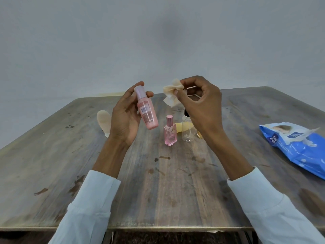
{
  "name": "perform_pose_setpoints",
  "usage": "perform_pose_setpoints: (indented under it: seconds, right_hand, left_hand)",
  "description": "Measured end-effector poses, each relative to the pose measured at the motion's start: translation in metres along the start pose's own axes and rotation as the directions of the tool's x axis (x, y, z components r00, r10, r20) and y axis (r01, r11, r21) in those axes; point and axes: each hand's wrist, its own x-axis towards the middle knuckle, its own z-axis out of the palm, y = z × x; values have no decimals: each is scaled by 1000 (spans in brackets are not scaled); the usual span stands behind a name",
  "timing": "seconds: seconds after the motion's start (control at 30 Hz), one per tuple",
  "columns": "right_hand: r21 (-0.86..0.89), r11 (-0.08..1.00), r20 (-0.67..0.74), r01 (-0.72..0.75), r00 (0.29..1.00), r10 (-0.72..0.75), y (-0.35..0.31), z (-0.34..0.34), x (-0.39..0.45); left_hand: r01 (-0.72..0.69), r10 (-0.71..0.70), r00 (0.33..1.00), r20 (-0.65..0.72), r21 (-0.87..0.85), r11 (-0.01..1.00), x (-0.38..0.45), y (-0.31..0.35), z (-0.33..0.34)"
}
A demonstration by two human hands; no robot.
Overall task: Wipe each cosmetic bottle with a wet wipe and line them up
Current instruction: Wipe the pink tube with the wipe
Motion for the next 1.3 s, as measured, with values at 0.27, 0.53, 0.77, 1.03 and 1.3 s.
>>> perform_pose_setpoints:
  seconds: [0.27, 0.53, 0.77, 1.03, 1.3]
  right_hand:
    - [14, 1000, 129, 23, 991, -25, -3, 10, -9]
    - [6, 1000, 147, 30, 989, -31, -5, 9, -9]
    - [-53, 983, 135, 174, 977, -166, -4, 13, -11]
    - [-138, 908, 384, 396, 866, -319, -3, 27, -29]
    - [-176, 907, 625, 383, 755, -197, 1, 26, -27]
  left_hand:
    - [29, -25, 997, -71, 62, 998, 0, -3, 7]
    - [-23, 27, 999, -24, 142, 990, 2, -5, 2]
    - [23, -20, 999, -44, 68, 997, 4, -7, 1]
    - [66, -64, 996, -61, 28, 997, 4, -6, 0]
    - [36, -48, 973, -225, -59, 998, 7, -6, -6]
